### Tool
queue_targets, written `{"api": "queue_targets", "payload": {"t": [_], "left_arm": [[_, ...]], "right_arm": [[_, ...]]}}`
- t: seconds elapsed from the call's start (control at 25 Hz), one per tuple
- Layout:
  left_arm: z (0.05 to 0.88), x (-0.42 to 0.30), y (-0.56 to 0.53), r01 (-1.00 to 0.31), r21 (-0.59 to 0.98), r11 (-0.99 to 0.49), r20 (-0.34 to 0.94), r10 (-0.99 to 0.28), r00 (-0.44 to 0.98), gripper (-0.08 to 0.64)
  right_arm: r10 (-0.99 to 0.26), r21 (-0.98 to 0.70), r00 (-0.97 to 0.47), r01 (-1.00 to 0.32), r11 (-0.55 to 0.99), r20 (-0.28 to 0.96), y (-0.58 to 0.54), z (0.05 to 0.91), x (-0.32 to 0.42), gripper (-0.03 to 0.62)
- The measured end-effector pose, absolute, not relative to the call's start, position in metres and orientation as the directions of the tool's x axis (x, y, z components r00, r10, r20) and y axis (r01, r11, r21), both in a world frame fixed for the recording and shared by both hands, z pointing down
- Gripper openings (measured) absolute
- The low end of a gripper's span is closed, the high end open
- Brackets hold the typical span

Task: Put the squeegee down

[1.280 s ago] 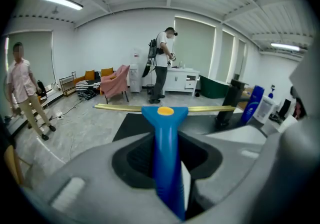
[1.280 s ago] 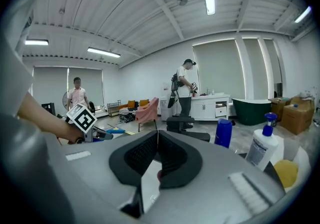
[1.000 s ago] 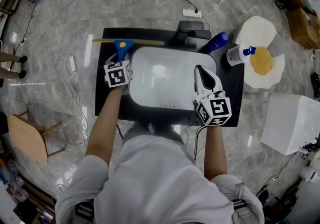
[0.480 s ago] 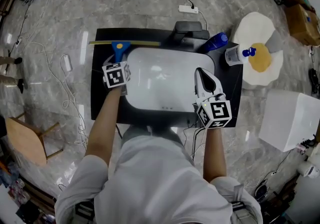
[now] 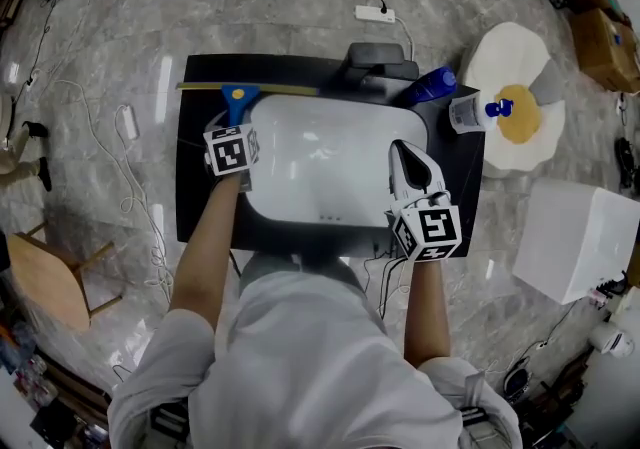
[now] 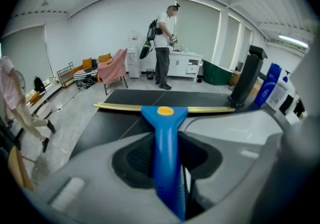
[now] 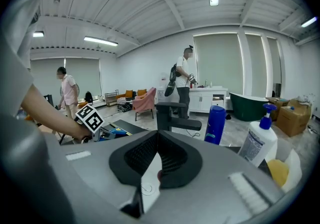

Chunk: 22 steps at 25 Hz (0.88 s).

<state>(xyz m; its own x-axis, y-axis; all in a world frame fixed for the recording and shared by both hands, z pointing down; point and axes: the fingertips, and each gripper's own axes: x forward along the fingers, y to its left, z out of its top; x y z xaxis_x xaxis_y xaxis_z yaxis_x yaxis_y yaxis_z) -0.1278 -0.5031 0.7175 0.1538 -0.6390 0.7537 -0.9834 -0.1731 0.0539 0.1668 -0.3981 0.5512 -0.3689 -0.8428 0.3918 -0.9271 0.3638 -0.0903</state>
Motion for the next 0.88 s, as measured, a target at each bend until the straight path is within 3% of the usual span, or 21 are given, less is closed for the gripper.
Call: {"api": "queue_targets", "payload": {"t": [0.32, 0.56, 0.88], "left_arm": [[0.718, -0.124, -0.503, -0.982, 0.06, -0.178, 0.76, -0.63, 0.16, 0.132], [0.708, -0.126, -0.498, -0.976, 0.077, -0.203, 0.741, -0.644, 0.192, 0.207], [0.674, -0.136, -0.482, -0.967, 0.095, -0.237, 0.685, -0.689, 0.237, 0.236]], "right_arm": [[-0.836, -0.079, -0.382, -0.92, 0.383, 0.394, -0.401, 0.552, 0.164, 0.005], [-0.837, -0.085, -0.394, -0.916, 0.392, 0.381, -0.4, 0.546, 0.156, 0.005], [-0.851, -0.074, -0.39, -0.918, 0.39, 0.353, -0.389, 0.528, 0.136, 0.005]]}}
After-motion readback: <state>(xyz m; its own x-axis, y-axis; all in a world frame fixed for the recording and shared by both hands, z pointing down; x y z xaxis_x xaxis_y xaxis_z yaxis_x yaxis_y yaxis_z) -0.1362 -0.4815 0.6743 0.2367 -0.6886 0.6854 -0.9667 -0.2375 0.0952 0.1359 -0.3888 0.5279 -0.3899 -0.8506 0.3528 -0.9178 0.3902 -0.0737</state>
